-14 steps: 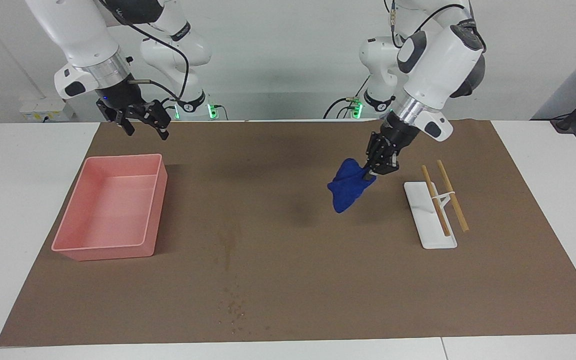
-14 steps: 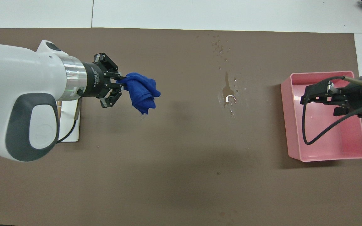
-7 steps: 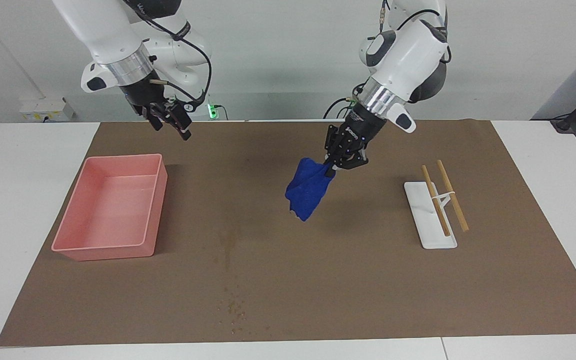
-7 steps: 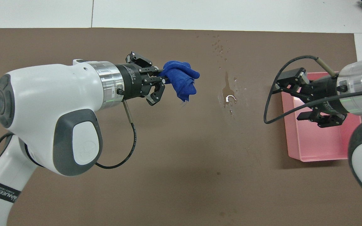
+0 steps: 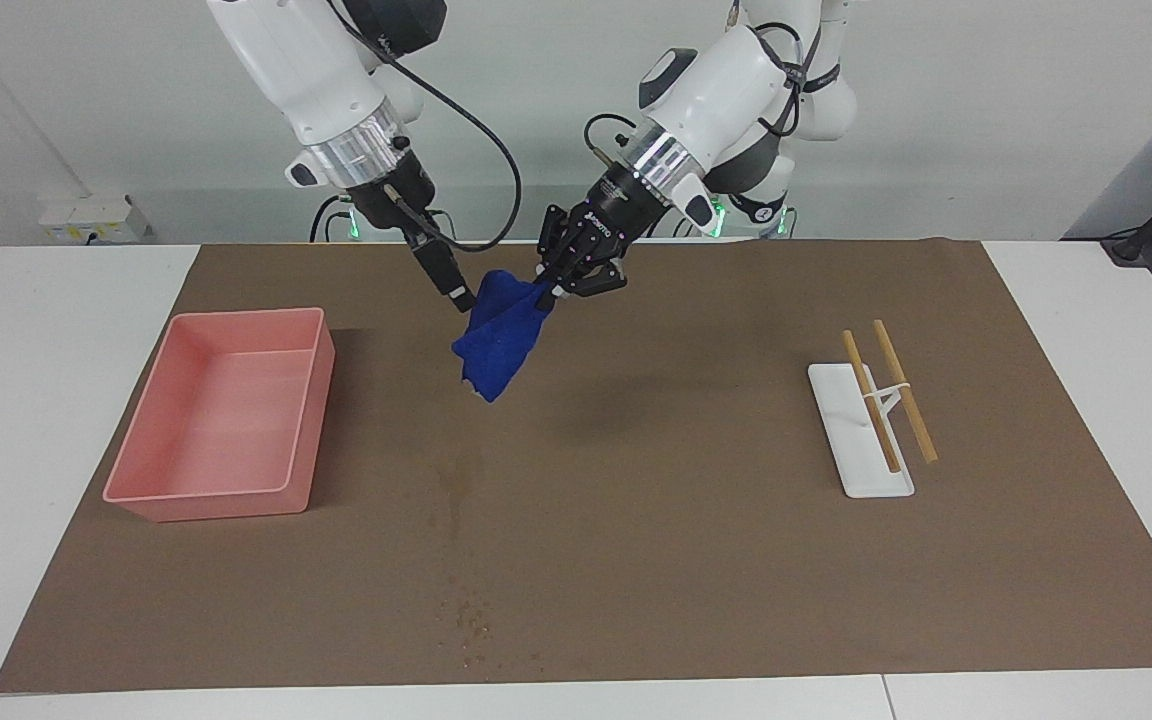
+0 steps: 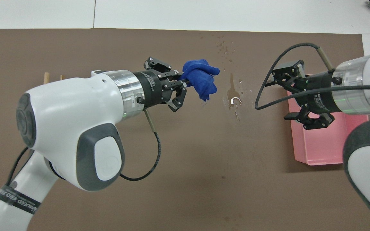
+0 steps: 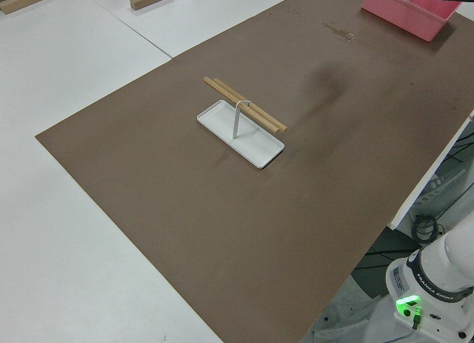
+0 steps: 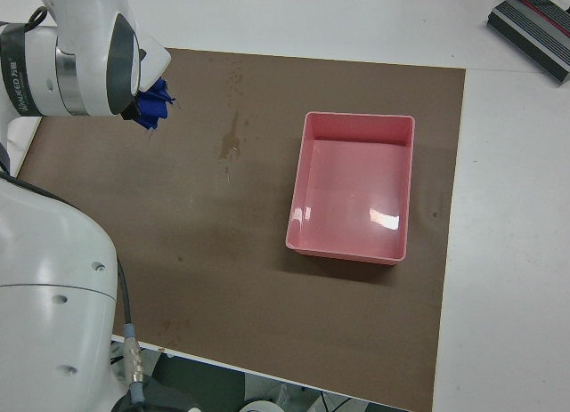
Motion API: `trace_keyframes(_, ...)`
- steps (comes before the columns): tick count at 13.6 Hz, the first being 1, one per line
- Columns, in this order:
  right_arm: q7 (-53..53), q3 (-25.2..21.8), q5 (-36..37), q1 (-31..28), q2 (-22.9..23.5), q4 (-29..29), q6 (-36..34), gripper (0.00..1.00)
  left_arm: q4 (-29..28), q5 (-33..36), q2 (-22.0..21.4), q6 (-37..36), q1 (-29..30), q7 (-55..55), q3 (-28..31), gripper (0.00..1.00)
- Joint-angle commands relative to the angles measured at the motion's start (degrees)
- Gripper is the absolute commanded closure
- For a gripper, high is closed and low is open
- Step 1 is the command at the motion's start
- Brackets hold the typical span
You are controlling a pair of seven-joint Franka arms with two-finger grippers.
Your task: Wipe water with towel using both arms
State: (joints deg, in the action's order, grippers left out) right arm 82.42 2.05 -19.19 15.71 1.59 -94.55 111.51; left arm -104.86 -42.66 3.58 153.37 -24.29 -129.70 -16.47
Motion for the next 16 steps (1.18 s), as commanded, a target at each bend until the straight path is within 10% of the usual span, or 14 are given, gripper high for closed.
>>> trace_keyframes(1,2.0,0.0,-1.4,0.5,0.9,0.2,1.4,0.01,-0.1,-2.3,-0.6,1.9,-1.7,-0.1,0.0,1.0)
trace_keyframes(10,2.2,0.0,-1.2,1.9,1.1,-1.1,7.1,0.11,0.0,-2.3,-0.6,2.7,-2.2,0.4,-0.7,1.0)
trace_keyframes(12,2.0,0.0,-1.2,1.9,1.0,-1.3,6.9,0.34,0.0,-2.3,-0.8,2.7,-2.2,0.4,-0.7,1.0)
trace_keyframes(15,2.0,0.0,-1.2,1.8,1.1,-1.1,7.0,1.0,0.1,-2.3,-0.9,2.7,-2.1,0.4,-0.7,1.0)
trace_keyframes(16,2.0,0.0,-1.2,1.6,1.2,-1.0,7.1,1.0,0.1,-2.3,-0.9,2.7,-2.1,0.4,-0.7,1.0)
